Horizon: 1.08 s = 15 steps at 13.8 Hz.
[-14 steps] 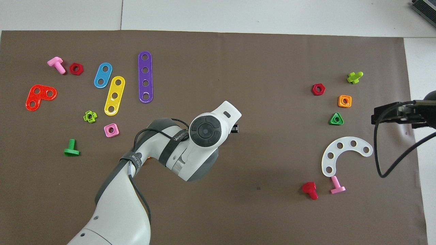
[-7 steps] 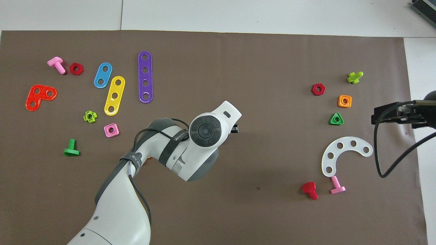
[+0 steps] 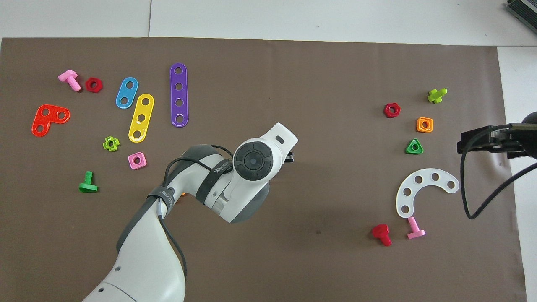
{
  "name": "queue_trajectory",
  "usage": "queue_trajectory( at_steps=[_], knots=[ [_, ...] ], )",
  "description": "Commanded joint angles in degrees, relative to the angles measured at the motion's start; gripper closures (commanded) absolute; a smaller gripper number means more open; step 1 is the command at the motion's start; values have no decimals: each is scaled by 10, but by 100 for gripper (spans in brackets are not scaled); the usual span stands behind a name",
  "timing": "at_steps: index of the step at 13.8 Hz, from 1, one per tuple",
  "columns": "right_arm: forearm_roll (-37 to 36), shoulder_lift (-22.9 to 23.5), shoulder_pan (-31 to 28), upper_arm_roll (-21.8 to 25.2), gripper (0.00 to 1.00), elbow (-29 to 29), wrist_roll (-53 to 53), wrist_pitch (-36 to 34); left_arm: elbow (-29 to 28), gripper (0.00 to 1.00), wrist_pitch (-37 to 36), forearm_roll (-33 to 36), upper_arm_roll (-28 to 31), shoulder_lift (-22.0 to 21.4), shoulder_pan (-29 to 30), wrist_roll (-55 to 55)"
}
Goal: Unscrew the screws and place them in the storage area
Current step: 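Grip the blue nut with the left gripper and twist it off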
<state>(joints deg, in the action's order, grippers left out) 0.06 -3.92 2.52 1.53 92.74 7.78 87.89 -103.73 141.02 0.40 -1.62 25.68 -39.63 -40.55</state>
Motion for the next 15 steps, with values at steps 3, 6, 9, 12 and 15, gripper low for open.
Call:
queue_trajectory(
  at_steps=[3,6,9,12,15],
  knots=[
    [0,-11,-5,-4,0,10,-14,1,11,100,-14,10,10,-9,-9,-25],
    [0,-11,-5,-4,0,10,-14,1,27,100,-42,11,9,-15,-9,-25],
    [0,-11,-5,-4,0,10,-14,1,28,100,-57,11,9,-35,-8,-25],
    [0,-11,-5,-4,0,10,-14,1,21,100,-79,11,9,-60,-1,-23],
    [0,-11,-5,-4,0,10,-14,0,14,100,-95,12,8,-81,26,-15]
  ],
)
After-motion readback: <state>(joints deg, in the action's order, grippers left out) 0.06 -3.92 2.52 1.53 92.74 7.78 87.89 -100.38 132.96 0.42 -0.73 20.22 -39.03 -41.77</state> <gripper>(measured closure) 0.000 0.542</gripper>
